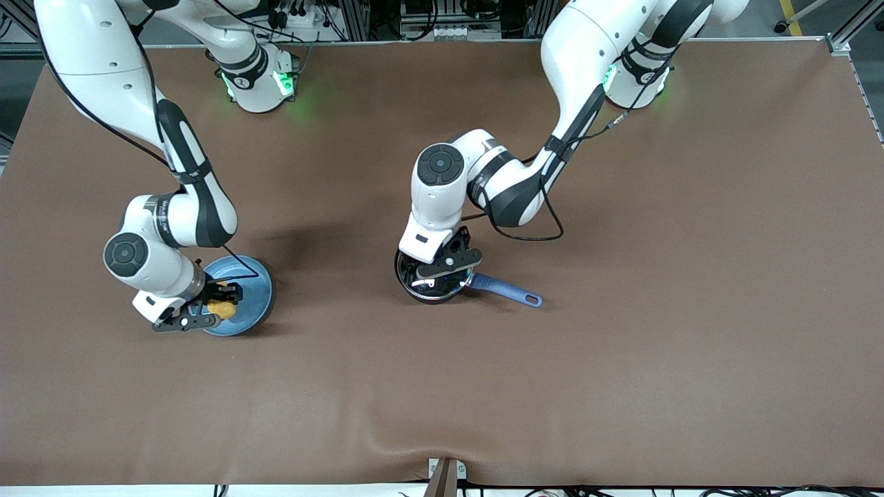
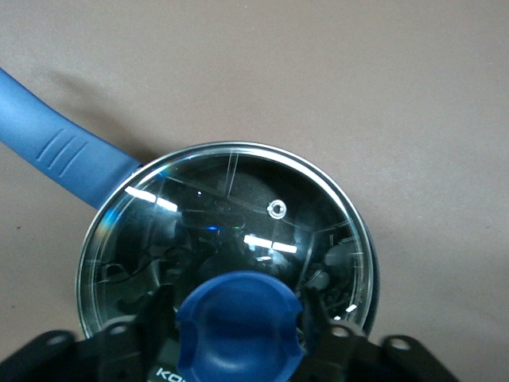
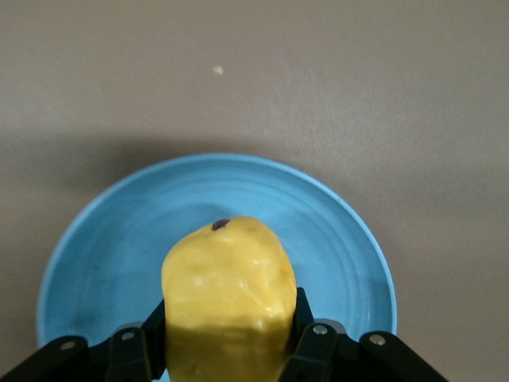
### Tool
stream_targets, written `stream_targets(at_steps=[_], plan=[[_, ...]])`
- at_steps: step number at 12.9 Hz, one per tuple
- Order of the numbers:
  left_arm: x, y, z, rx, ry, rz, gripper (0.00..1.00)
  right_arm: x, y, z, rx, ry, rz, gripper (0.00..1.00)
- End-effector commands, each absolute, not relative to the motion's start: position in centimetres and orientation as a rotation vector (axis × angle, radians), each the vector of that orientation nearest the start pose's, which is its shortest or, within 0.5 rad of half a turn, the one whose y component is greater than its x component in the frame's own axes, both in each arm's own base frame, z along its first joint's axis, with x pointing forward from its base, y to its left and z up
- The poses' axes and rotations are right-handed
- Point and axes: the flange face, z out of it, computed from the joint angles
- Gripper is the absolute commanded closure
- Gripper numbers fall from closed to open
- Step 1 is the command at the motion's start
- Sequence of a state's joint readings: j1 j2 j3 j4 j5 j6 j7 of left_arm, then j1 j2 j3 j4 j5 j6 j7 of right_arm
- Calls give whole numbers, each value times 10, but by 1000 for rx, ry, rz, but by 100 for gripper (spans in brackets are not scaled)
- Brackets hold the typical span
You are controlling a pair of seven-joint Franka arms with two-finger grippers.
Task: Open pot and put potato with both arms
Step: 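Grasp the potato with the right gripper while the left gripper grasps the knob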
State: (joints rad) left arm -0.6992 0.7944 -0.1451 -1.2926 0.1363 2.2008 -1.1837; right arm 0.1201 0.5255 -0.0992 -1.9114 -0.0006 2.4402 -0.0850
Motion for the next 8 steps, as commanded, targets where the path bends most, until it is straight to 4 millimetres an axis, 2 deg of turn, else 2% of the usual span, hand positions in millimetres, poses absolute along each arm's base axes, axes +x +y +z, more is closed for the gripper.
stream_targets(at_steps=[1, 2, 4, 6, 8], plan=[[528, -544, 286, -3165, -544, -117, 100, 628, 37, 265, -3162, -169, -34, 84], [529, -539, 288, -3149, -554, -97, 100, 628, 45, 276, -3159, -139, -37, 84], [535, -527, 310, -3119, -562, -77, 100, 625, 75, 295, -3152, -76, -62, 84], [551, -501, 352, -3125, -581, -76, 100, 616, 119, 308, -3148, -25, -53, 84], [569, -463, 406, -3175, -475, -41, 100, 607, 173, 317, -3140, 45, -72, 87]])
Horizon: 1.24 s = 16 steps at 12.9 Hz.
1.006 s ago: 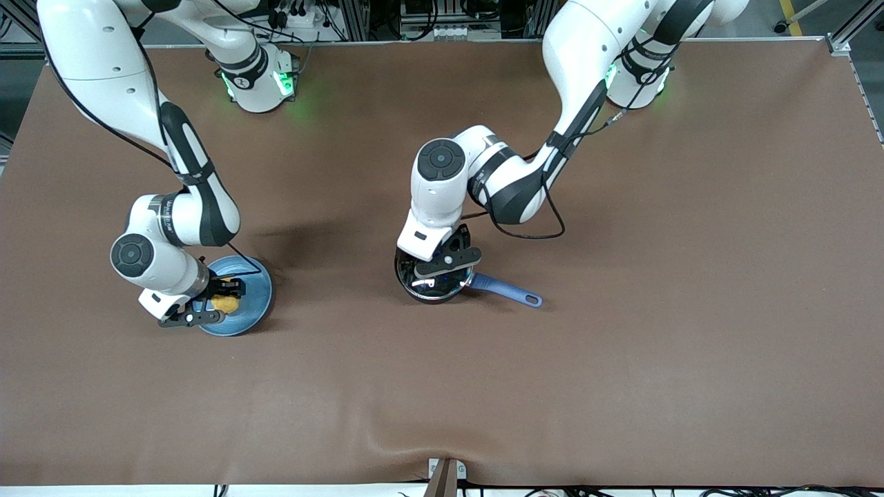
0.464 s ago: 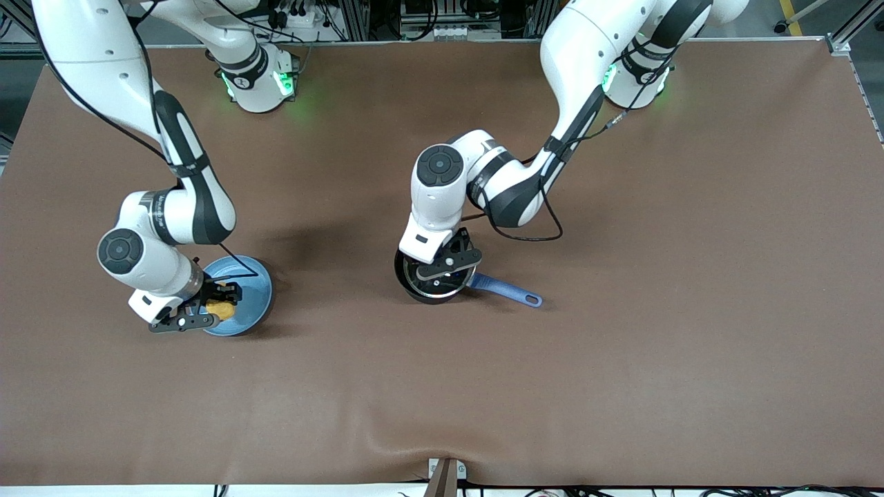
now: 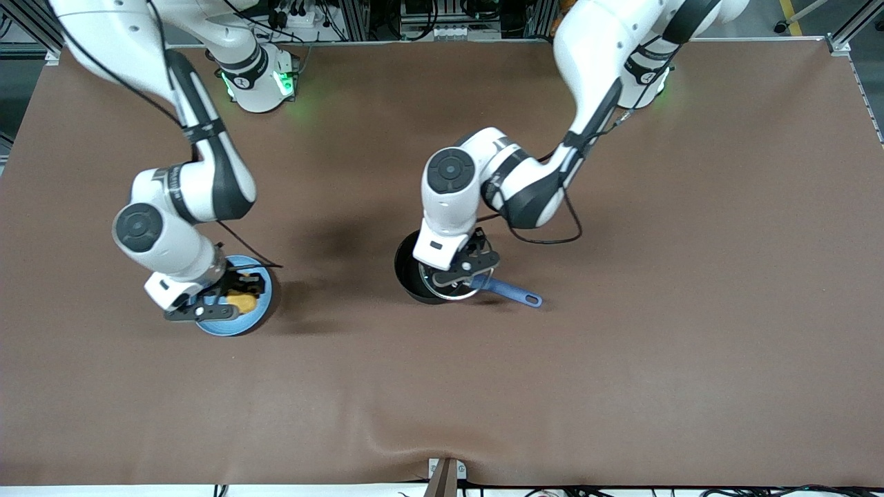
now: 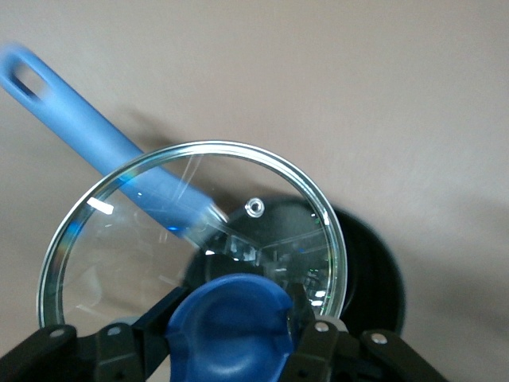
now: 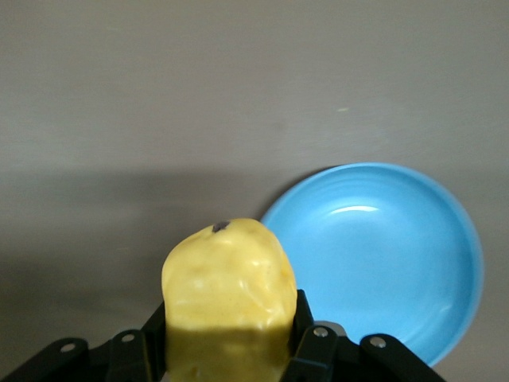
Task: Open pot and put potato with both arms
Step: 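Lift the lid aside with the left gripper while the right gripper carries the potato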
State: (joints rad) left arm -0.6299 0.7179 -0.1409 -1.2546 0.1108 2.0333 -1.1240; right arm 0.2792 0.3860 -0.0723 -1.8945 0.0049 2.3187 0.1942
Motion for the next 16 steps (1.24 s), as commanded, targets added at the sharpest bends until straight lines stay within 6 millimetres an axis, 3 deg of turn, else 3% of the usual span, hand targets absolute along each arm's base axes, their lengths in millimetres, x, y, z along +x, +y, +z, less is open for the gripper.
stream_targets(at_steps=[1, 2, 5, 7, 9, 11, 13, 16], plan=[[579, -437, 420, -3163, -429, -10, 100, 602, 201, 321, -3134, 64, -85, 88], [589, -412, 434, -3159, -393, 0, 100, 597, 229, 326, -3129, 76, -99, 88], [611, -339, 436, -3121, -331, 90, 100, 579, 314, 345, -3102, 181, -129, 87], [634, -283, 440, -3148, -288, 118, 100, 568, 361, 341, -3090, 207, -141, 87], [649, -219, 431, -3176, -186, 172, 100, 558, 409, 332, -3078, 203, -153, 87], [656, -159, 407, -3198, -152, 258, 100, 552, 450, 318, -3066, 229, -166, 88], [655, -116, 376, -3198, -112, 312, 100, 542, 475, 294, -3082, 213, -155, 88], [648, -73, 325, -3235, 16, 238, 100, 538, 487, 266, -3100, 225, -138, 89]])
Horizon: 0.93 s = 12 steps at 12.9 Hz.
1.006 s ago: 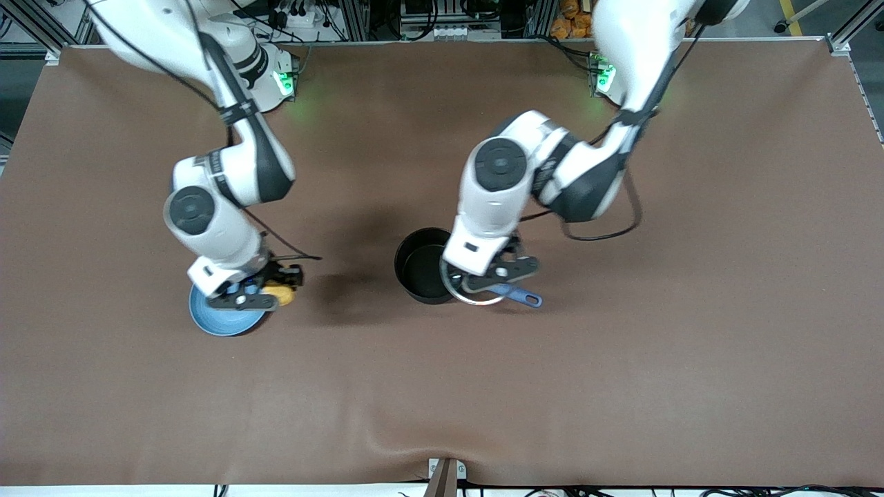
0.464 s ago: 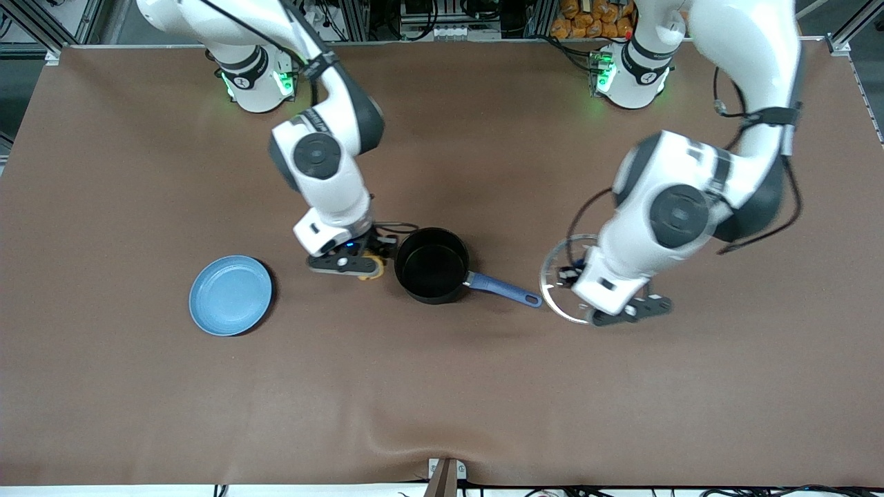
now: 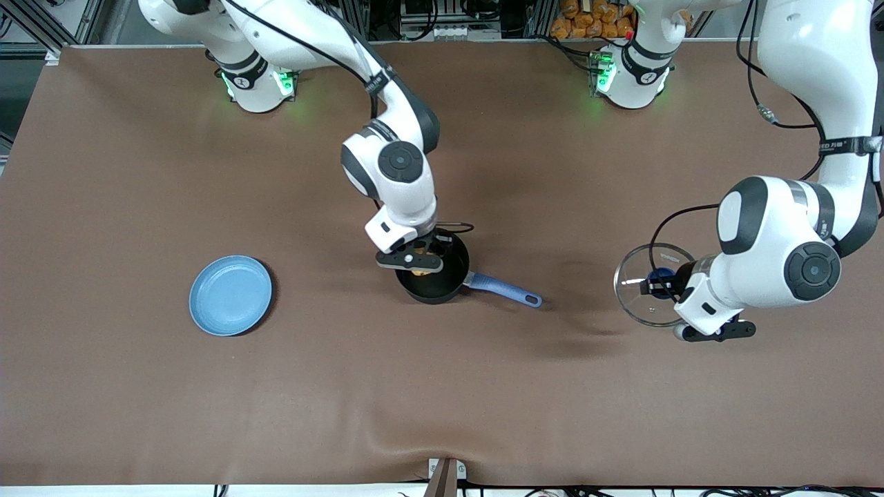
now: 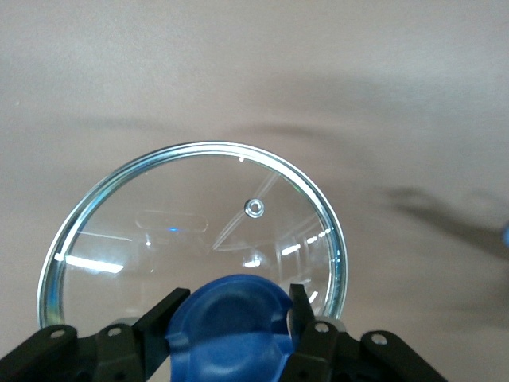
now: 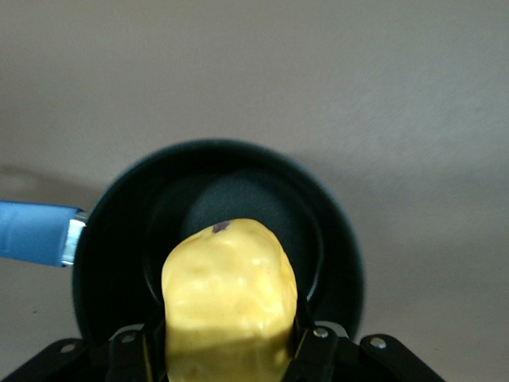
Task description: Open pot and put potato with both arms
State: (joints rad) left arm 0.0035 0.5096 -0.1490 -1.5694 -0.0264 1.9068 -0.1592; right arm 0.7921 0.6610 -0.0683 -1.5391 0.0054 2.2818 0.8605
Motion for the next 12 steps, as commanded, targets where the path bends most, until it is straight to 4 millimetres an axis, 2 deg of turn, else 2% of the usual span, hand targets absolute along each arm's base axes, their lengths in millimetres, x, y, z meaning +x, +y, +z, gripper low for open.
stream_targets(at_steps=[1, 3, 5, 8, 12], plan=[[647, -61, 315, -3249, 96, 188, 100, 537, 489, 260, -3103, 228, -132, 90], [648, -34, 295, -3255, 228, 116, 100, 535, 492, 244, -3109, 218, -131, 90], [645, -5, 272, -3289, 264, 95, 100, 536, 493, 235, -3102, 216, -142, 90], [640, 29, 235, -3487, 282, 91, 100, 536, 493, 219, -3097, 217, -147, 90], [630, 21, 224, -3518, 305, 91, 100, 537, 495, 195, -3077, 225, -170, 90]])
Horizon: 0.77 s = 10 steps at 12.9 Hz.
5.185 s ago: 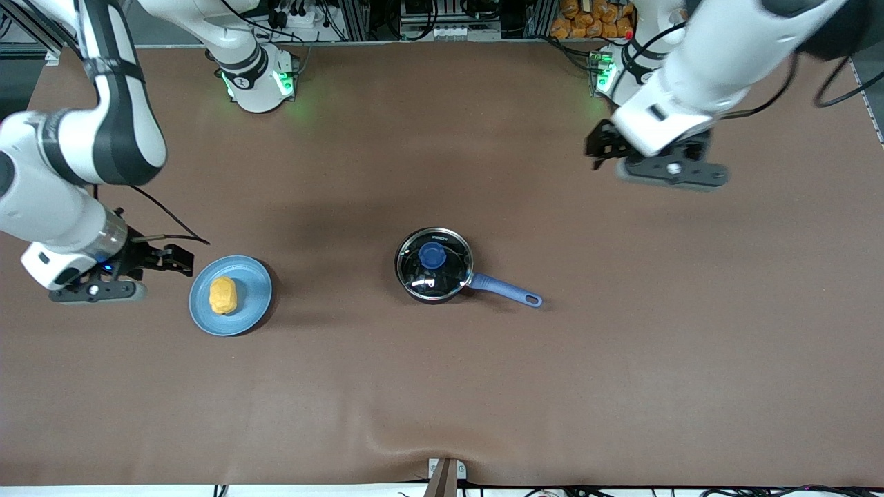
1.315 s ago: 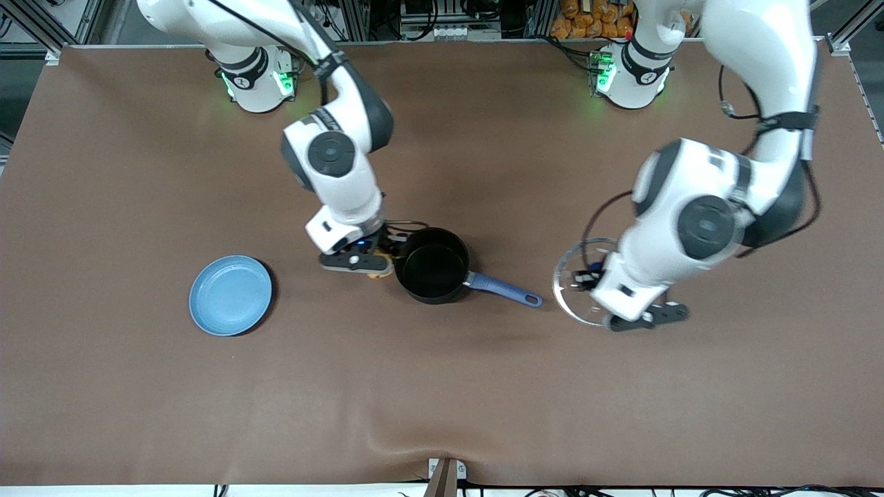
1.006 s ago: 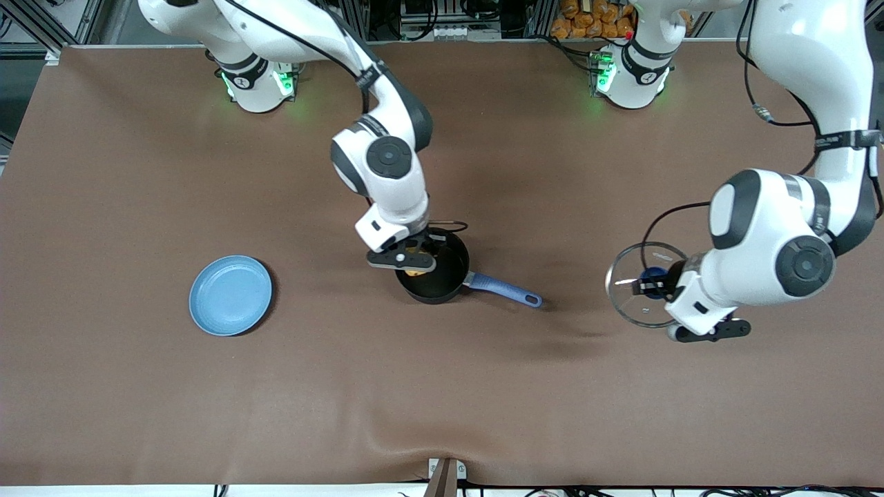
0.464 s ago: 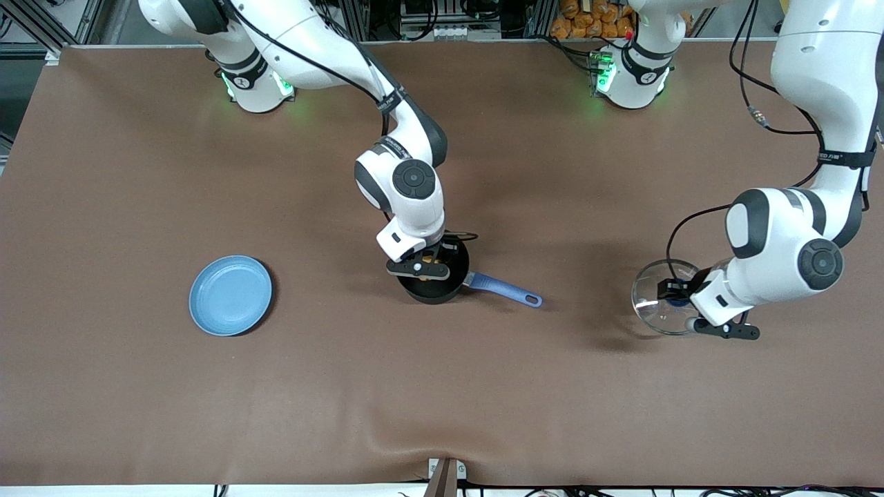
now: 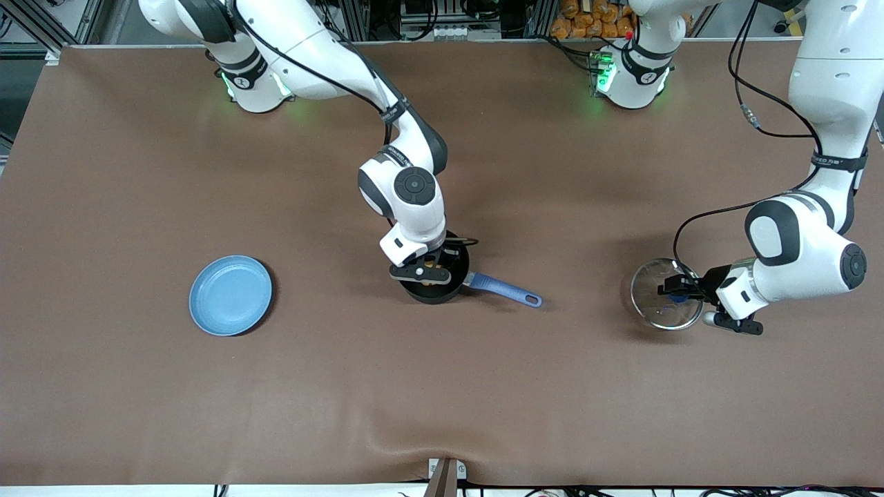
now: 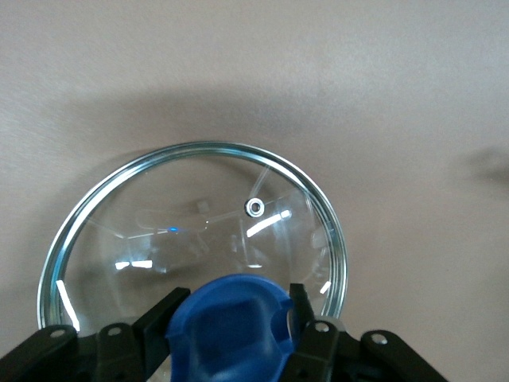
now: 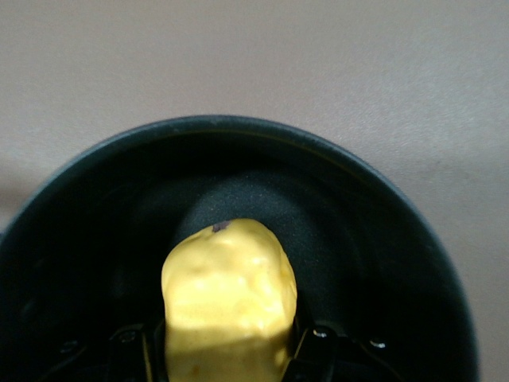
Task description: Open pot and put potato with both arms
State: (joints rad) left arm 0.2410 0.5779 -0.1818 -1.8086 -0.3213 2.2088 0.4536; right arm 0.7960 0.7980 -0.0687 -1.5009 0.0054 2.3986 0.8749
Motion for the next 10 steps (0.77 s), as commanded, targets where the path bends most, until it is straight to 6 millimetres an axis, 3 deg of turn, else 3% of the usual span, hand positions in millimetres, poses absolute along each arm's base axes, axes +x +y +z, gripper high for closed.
stream_targets(at_steps=[1, 3, 4, 5, 6, 8, 10], plan=[[624, 18, 220, -3505, 297, 50, 100, 537, 495, 194, -3078, 225, -170, 90], [616, 3, 214, -3492, 306, -14, 100, 537, 495, 193, -3078, 226, -167, 84], [613, 0, 212, -3501, 299, -20, 100, 537, 495, 193, -3079, 229, -166, 52], [612, -4, 210, -3510, 291, -26, 100, 537, 495, 195, -3077, 226, -169, 10], [612, -7, 209, -3509, 289, -38, 100, 536, 497, 198, -3077, 217, -168, 0], [612, -17, 208, -3527, 265, -37, 100, 539, 505, 215, -3058, 200, -195, 0], [614, -31, 210, -3567, 190, -40, 0, 541, 505, 232, -3072, 202, -175, 0]])
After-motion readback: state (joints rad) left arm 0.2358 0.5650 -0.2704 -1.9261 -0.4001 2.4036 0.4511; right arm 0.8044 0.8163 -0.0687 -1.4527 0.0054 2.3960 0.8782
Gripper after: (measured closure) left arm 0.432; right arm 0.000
